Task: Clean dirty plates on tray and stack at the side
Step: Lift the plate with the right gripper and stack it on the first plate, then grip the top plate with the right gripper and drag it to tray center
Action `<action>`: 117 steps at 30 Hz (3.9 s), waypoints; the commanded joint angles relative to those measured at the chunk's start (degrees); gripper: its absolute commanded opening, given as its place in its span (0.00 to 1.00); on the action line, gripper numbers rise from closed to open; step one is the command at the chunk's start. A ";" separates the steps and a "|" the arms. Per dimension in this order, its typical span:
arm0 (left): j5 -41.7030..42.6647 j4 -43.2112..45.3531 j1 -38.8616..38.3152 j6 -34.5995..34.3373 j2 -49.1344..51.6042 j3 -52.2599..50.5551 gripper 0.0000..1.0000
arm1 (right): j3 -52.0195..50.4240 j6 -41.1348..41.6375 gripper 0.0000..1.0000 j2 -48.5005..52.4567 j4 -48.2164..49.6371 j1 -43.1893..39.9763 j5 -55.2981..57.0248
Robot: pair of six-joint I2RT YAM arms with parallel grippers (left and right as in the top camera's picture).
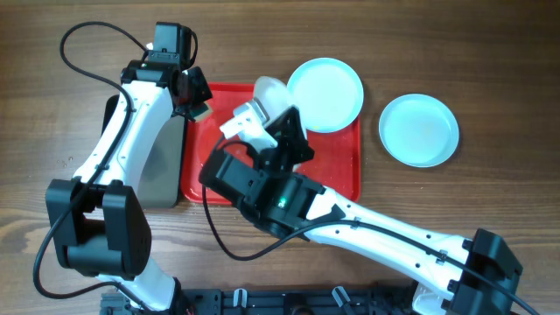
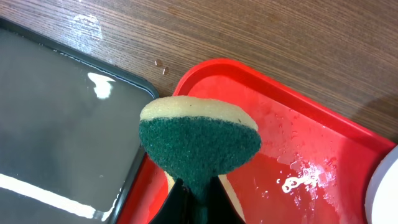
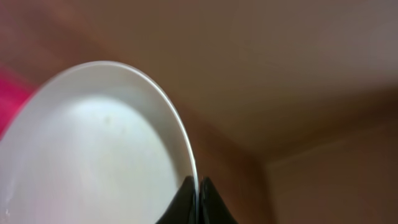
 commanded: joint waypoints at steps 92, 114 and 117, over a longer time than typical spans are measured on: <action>0.44 1.40 -0.11 -0.92 0.66 -0.42 0.04 | 19.02 22.34 0.32 25.92 -25.68 -33.09 -74.47; 0.44 1.40 -0.11 -0.94 0.66 -0.42 0.04 | 20.81 8.15 0.14 33.99 0.28 -52.70 -73.50; 0.44 1.44 -0.11 -0.92 0.66 -0.42 0.04 | 20.85 7.85 0.04 32.96 -3.96 -52.61 -76.89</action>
